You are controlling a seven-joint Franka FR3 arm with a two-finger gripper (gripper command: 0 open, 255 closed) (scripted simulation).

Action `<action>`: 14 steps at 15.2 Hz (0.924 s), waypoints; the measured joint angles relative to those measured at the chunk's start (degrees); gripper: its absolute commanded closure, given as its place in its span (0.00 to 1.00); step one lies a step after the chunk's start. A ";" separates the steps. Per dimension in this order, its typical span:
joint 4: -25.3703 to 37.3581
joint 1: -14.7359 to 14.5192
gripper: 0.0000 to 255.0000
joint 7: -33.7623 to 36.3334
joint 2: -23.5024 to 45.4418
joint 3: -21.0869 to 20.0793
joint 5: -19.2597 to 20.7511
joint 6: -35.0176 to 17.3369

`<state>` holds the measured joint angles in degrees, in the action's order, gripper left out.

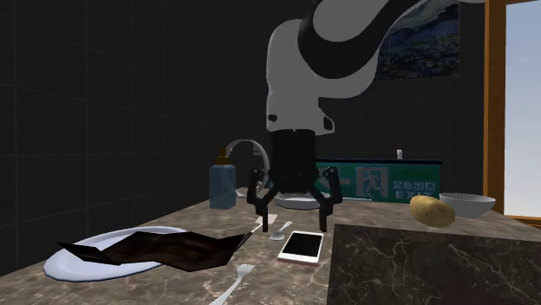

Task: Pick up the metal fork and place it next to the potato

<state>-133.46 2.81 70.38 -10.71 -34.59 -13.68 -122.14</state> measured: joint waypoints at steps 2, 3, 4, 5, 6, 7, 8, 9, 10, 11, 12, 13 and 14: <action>2.09 0.42 0.00 5.07 4.52 -1.48 1.68 -2.56; 3.69 0.64 0.00 7.66 7.17 -2.00 3.00 -3.62; 5.46 0.55 0.00 10.77 10.40 -2.62 4.76 -5.00; 7.00 0.50 0.00 13.35 12.98 -2.71 6.23 -5.94; 8.58 0.08 0.00 16.10 15.29 -2.83 7.58 -6.65; 10.45 -0.48 0.00 18.93 17.89 -2.75 9.16 -7.33; 11.57 -1.11 0.00 21.20 19.81 -2.63 10.31 -8.10; 12.40 -1.42 0.00 22.29 21.16 -2.36 11.17 -8.52; 12.60 -1.74 0.00 23.08 22.07 -2.20 11.76 -9.15; 12.60 -1.93 0.00 23.49 22.66 -2.08 12.15 -9.69; 12.77 -2.22 0.00 24.00 23.46 -1.92 12.73 -10.23; 12.47 -2.36 0.00 24.22 23.84 -1.83 12.99 -10.86; 12.20 -2.52 0.00 24.46 24.34 -1.71 13.35 -11.57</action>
<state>-121.27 0.29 94.83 13.63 -36.30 -0.33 -133.72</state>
